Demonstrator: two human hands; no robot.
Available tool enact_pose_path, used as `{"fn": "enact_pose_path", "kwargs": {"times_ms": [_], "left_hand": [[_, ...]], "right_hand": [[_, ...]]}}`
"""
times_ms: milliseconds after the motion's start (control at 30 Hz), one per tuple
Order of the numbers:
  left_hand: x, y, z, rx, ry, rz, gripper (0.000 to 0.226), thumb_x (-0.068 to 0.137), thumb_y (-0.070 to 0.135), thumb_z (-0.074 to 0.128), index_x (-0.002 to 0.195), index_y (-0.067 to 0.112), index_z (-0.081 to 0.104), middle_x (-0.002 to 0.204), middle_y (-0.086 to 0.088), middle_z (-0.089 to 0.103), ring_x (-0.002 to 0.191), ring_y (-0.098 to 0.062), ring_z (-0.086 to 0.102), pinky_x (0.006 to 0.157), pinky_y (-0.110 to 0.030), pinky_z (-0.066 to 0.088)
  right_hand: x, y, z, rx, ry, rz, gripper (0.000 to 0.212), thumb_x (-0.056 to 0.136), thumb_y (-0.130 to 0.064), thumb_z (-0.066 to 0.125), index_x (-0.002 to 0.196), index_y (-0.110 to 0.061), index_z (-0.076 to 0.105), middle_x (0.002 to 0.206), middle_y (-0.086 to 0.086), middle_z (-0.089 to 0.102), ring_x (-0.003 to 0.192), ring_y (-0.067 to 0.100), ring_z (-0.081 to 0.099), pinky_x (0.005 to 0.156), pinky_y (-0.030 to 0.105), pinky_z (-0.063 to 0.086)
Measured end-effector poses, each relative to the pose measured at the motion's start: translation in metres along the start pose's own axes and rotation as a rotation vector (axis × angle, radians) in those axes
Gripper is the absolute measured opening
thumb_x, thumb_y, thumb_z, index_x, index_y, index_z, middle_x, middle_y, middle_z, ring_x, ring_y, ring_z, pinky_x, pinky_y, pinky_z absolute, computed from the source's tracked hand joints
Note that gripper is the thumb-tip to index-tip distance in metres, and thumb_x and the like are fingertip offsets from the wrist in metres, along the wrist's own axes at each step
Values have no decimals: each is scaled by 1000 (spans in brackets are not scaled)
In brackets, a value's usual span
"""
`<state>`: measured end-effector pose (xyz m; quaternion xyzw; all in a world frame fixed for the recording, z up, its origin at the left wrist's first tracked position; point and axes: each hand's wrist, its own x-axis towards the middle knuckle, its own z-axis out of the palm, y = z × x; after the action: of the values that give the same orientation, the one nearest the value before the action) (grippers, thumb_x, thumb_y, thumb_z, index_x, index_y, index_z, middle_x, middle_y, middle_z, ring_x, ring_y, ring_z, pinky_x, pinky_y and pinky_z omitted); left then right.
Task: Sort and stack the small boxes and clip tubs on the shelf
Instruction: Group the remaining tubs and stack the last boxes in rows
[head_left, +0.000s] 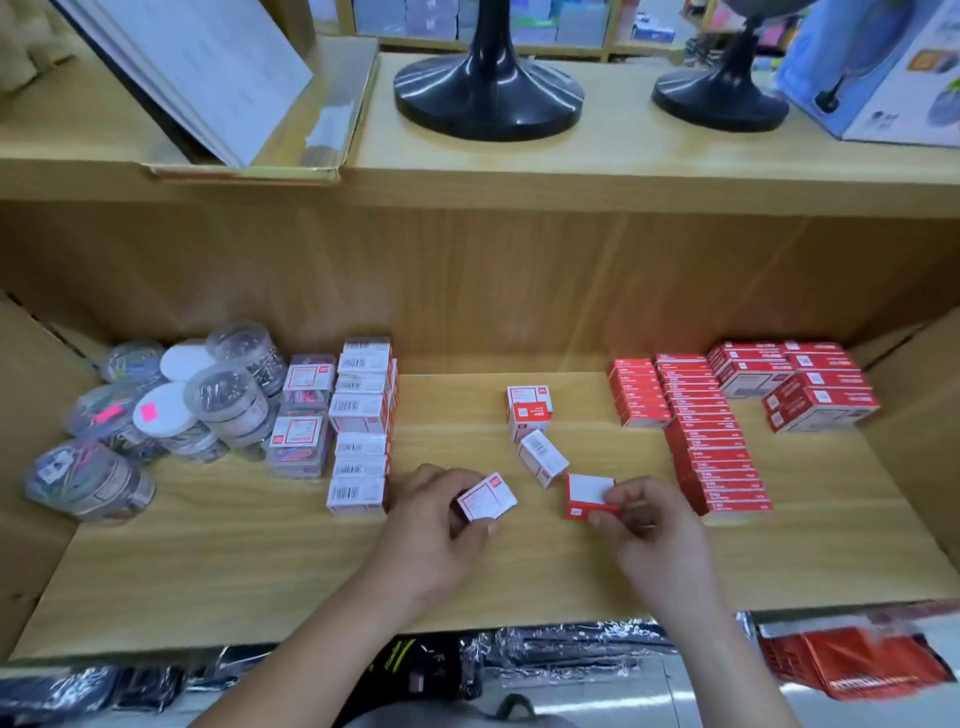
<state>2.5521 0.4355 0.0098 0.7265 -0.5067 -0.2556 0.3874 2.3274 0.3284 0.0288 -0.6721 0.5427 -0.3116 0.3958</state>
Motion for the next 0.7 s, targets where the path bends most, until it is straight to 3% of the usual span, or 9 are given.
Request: {"fn": "enact_pose_path", "kwargs": {"times_ms": [100,233,333,400,500,567,700], "left_hand": [[-9,-1,5,-44,-9,-43,45,78,20,80,115,37,63,101,12,61,70,-6,60,69,-14,46],[-16,-7,9,-66,6,-57,41,77,32,76,115,35,64,100,12,63,77,-9,62,75,-32,56],[-18,-10,9,-127,6,-96,38,77,37,74,113,41,63,91,7,67,74,-11,61,75,-35,55],[-19,-10,8,-178,17,-125,44,80,33,78,120,38,60,86,6,67,71,-10,58,75,-36,56],[-20,-8,5,-210,22,-106,42,85,27,79,117,43,58,81,16,65,69,-2,54,75,-31,54],[-22,-9,4,-195,9,-86,37,83,31,78,110,47,58,79,20,63,65,-3,52,69,-29,52],[-24,-12,7,-225,-3,-84,37,82,30,77,109,46,57,79,10,65,62,-3,50,64,-30,50]], "right_hand": [[-14,-1,-3,1,-6,56,34,71,-8,87,91,-20,63,81,5,67,62,9,57,56,13,44],[-16,3,-1,-138,-79,6,63,74,-25,86,130,-21,58,102,-6,54,73,6,57,76,20,48],[-15,0,2,-272,-101,-68,48,75,-32,85,119,-23,66,97,-8,47,84,2,50,81,21,41],[-18,0,5,-238,-80,-85,42,74,-31,86,109,-32,64,99,-11,51,86,1,55,79,24,45],[-21,1,12,-122,-82,-74,45,75,-14,85,101,-37,56,99,-6,65,80,8,65,71,26,52],[-23,0,18,-152,-87,-156,49,78,1,75,98,-37,52,98,-7,64,81,9,63,73,33,53],[-30,-3,21,-198,-64,-309,49,73,11,67,91,-32,48,109,-10,57,99,14,61,81,42,52]]}}
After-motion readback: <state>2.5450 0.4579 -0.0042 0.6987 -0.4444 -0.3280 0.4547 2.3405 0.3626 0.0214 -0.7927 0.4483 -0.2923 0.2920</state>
